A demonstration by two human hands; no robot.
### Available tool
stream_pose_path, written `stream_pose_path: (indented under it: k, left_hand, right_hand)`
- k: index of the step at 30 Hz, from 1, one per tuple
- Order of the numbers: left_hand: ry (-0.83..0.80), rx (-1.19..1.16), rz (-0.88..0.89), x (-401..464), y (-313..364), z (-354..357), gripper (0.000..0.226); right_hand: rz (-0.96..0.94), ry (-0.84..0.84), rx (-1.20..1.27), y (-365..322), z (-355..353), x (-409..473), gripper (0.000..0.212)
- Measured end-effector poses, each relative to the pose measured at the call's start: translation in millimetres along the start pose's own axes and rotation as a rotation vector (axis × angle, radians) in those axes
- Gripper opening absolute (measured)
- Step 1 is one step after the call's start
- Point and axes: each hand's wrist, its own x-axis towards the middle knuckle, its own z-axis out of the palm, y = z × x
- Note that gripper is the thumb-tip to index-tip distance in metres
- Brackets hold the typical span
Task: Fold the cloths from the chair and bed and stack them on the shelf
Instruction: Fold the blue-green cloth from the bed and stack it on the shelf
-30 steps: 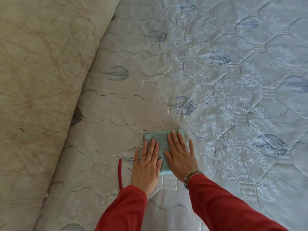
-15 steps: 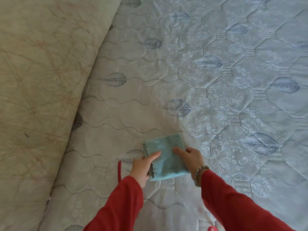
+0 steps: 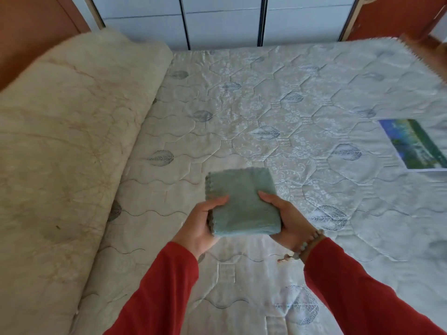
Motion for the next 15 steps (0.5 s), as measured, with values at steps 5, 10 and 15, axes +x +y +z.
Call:
stream_pose_path:
  k: [5, 10, 15]
  left_hand:
    - [-0.145, 0.040, 0.106, -56.9, 43.7, 76.9, 0.036]
    - [-0.278, 0.100, 0.181, -126.4, 87.0, 164.7, 0.045]
    - [-0.380, 0.196, 0.257, -201.6, 125.0, 250.6, 0.038]
  right_hand:
    - [-0.188, -0.080, -0.085, -69.3, 38.9, -82.6, 0.040]
    - [-0.355, -0.108, -0.144, -136.3, 75.8, -178.3, 0.045]
    - [-0.502, -0.118, -0.140, -196.1, 110.2, -273.0, 0.048]
